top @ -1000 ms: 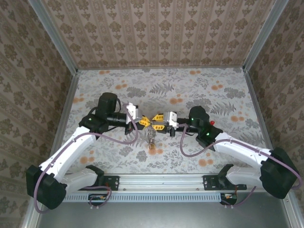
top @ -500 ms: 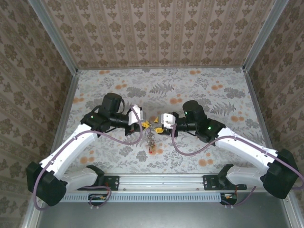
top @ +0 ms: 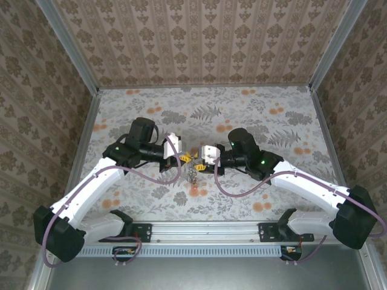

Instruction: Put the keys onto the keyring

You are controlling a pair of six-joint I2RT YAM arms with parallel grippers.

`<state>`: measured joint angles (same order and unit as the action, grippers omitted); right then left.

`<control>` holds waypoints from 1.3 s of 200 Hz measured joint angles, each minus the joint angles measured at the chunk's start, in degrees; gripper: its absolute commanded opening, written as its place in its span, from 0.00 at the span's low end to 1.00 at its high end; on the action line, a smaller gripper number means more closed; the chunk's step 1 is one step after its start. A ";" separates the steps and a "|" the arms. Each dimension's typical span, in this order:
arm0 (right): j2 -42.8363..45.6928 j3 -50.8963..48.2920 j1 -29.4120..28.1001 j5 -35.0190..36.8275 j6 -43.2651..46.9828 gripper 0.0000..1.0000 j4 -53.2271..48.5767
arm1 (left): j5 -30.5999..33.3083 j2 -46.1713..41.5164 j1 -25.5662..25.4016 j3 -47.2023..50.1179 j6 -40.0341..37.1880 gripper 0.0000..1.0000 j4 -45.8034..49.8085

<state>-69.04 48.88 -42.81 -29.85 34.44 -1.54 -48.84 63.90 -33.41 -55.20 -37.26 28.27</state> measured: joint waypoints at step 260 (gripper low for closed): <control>-0.09 -5.42 2.60 -2.64 -13.84 0.00 15.72 | -4.39 -1.03 1.66 0.70 -0.04 0.37 -1.27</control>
<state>-69.12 43.46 -40.21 -32.49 20.60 14.17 -53.23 62.87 -31.75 -54.50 -37.30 27.00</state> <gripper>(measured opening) 0.058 0.349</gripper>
